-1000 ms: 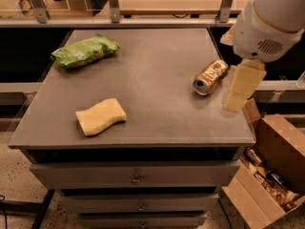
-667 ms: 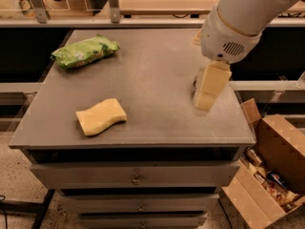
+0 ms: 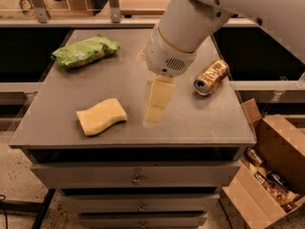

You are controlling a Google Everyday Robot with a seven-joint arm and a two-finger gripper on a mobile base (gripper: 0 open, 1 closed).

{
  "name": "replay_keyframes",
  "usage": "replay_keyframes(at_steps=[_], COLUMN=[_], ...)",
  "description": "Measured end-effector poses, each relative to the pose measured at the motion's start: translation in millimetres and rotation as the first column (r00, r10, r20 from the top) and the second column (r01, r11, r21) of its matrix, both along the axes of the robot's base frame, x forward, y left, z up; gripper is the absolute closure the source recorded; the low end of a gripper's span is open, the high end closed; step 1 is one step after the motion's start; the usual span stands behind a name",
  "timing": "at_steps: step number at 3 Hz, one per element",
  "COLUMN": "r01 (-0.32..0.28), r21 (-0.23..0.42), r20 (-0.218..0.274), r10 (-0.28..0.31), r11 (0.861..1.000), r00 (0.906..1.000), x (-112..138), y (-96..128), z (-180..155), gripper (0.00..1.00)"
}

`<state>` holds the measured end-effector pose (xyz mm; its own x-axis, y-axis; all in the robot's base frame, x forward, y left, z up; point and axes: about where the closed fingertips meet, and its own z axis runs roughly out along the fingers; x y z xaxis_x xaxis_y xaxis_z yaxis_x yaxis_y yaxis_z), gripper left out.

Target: Move sponge near green rice chip bag

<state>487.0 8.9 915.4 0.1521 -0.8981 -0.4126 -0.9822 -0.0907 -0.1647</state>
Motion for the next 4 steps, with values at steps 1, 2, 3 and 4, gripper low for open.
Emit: replay_keyframes(at_steps=[1, 2, 3, 4], r01=[-0.064, -0.101, -0.101, -0.12], r21=[-0.007, -0.009, -0.009, 0.003], r20=[-0.023, -0.063, -0.063, -0.047], r10=[0.064, 0.1, 0.101, 0.12], r11=[0.998, 0.995, 0.995, 0.993], r00=[0.9977, 0.993, 0.9929, 0.9916], x=[-4, -3, -3, 6], y=[39, 65, 65, 74], z=[-25, -50, -50, -54], gripper=[0.0, 0.0, 0.0, 0.0])
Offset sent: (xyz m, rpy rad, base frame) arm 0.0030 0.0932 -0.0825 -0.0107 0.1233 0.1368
